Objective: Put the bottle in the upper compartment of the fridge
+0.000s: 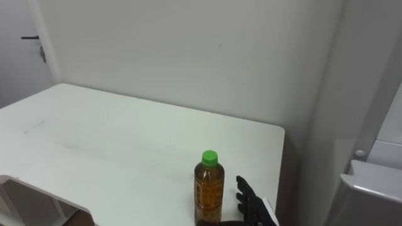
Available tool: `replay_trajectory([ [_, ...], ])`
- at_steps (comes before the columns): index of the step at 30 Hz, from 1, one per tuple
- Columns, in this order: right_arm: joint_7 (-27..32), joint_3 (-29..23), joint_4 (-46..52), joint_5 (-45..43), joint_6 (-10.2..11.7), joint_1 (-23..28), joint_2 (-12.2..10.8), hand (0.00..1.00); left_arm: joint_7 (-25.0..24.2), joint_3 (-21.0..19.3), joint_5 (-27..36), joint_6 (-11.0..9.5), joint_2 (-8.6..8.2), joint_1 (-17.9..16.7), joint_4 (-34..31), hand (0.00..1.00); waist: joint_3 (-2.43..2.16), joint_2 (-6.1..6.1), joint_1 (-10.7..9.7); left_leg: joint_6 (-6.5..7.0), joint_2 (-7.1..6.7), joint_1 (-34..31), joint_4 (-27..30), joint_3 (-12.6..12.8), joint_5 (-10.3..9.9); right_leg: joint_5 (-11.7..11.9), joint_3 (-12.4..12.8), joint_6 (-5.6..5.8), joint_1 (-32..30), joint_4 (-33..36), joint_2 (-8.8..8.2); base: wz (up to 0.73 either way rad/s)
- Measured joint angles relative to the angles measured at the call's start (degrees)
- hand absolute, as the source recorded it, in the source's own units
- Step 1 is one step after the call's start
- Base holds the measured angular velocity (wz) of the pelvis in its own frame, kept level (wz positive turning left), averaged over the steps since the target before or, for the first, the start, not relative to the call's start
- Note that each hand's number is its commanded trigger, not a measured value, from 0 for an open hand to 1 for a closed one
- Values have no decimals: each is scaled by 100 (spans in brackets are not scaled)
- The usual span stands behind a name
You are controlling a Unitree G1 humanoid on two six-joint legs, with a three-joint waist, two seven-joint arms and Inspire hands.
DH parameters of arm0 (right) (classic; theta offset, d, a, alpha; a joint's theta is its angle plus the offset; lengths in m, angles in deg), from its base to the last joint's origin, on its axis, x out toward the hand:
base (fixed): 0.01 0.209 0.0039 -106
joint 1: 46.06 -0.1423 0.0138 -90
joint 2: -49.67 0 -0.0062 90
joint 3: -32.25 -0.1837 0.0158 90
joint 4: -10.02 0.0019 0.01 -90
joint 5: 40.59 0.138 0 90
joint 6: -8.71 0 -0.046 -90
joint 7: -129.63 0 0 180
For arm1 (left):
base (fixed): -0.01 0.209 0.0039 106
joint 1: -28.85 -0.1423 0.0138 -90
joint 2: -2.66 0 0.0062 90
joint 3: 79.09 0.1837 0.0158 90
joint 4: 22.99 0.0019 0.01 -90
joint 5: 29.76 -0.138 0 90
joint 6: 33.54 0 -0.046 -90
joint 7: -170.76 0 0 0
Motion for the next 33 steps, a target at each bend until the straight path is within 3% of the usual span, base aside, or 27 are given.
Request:
replay_trajectory([
  [9,249,-14,-109,-16,5,-12,5,0,35,20,39,-1,-1,-238,0,0,-29,-59,108,0,-23,-6,10,-85,19,-9,-58,15,29,9,-14,6],
  [15,352,-51,-163,-4,5,-181,4,0,-62,33,66,-60,-1,-236,3,0,30,-129,169,-2,-36,-103,115,-170,21,-13,-175,22,25,8,-22,10],
  [23,451,-53,-162,141,58,-264,12,0,-153,130,125,-123,6,-233,83,0,27,-151,211,35,-113,-186,168,-304,41,-30,-291,49,18,23,-79,9],
  [29,453,-42,-162,321,59,-387,15,0,-191,123,126,-109,36,-237,184,0,27,-139,433,36,-122,-222,186,-358,44,-33,-326,54,9,23,-77,5],
  [33,449,-36,-162,325,59,-459,30,0,-231,124,127,-108,37,-244,185,0,21,-143,463,33,-130,-241,193,-410,46,-34,-410,55,20,22,-78,8],
])
